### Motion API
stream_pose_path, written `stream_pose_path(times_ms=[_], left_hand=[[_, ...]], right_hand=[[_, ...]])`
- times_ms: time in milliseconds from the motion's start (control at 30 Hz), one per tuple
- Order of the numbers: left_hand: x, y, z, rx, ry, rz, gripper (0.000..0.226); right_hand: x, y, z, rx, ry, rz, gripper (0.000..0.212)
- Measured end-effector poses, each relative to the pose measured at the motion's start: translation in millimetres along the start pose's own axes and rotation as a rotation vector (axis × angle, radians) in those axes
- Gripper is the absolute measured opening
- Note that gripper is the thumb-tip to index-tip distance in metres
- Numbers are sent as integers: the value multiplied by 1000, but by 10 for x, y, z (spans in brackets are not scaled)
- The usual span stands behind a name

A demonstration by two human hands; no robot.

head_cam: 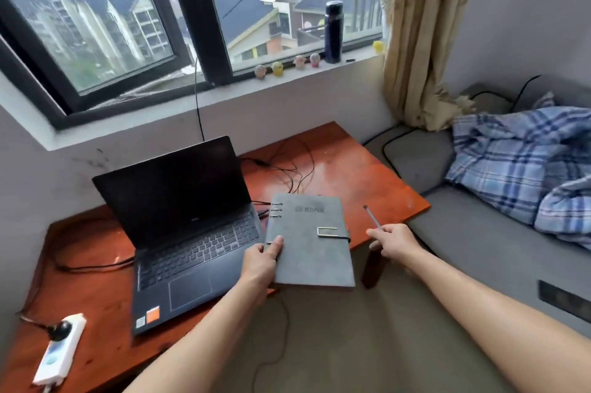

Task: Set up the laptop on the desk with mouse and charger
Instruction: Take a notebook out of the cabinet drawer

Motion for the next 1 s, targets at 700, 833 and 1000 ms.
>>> stream_pose_path(times_ms=[700,833,1000], left_hand=[[2744,-862,1446,-219,-34,114,33],[2883,-794,1669,-306,59,124,31],[2947,-613,1919,-407,118,162,47]], right_hand=[[-943,364,3068,208,417,-8,28],[-762,360,3449,248,463,-27,24],[-482,221,3748,232,494,-81,26]])
Point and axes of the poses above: each hand's wrist, its own z-axis towards the middle knuckle, its own x-axis out of the palm, y = z × x, the point moved 3 cm from there along z, towards the middle knuckle, and after that the axes turned 8 degrees about z, right-handed, at the moved point
